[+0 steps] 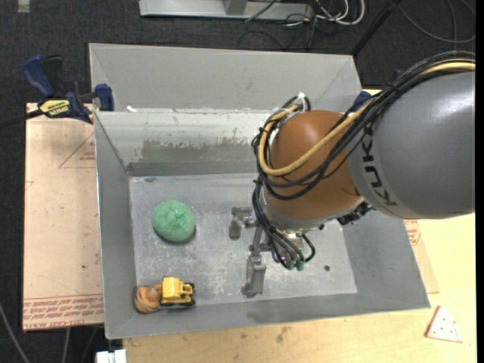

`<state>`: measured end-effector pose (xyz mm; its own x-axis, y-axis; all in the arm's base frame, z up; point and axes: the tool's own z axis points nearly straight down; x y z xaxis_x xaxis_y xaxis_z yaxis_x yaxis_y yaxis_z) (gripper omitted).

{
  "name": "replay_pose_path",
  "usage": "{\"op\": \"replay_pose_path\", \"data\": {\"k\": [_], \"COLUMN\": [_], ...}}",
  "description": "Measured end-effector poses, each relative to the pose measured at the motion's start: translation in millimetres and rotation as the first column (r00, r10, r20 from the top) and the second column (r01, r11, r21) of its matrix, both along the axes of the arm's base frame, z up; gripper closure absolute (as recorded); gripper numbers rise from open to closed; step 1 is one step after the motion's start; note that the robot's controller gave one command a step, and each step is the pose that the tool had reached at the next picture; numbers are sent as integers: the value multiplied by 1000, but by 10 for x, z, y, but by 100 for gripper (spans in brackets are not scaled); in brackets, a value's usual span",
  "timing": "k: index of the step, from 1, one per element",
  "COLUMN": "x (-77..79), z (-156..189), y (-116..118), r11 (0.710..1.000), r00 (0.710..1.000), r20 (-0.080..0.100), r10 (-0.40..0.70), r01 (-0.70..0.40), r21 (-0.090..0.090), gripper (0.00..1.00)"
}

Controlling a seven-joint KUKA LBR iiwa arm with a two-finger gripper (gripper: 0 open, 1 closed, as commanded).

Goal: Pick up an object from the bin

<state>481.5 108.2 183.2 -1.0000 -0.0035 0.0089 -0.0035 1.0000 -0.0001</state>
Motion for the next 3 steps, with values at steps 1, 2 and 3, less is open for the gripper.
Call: {"op": "replay_pose_path", "data": {"k": [1, 2, 3], "x": [19, 482, 779], "z": [41, -183, -449], "y": [-5, 110, 474], "r11": [1000, 1000, 1000], "r00": [1000, 1000, 1000], "r20": [8, 15, 15], "r10": [-3, -5, -22], "r01": [3, 5, 22], "r21": [1, 3, 1], "gripper": [0, 0, 0]}}
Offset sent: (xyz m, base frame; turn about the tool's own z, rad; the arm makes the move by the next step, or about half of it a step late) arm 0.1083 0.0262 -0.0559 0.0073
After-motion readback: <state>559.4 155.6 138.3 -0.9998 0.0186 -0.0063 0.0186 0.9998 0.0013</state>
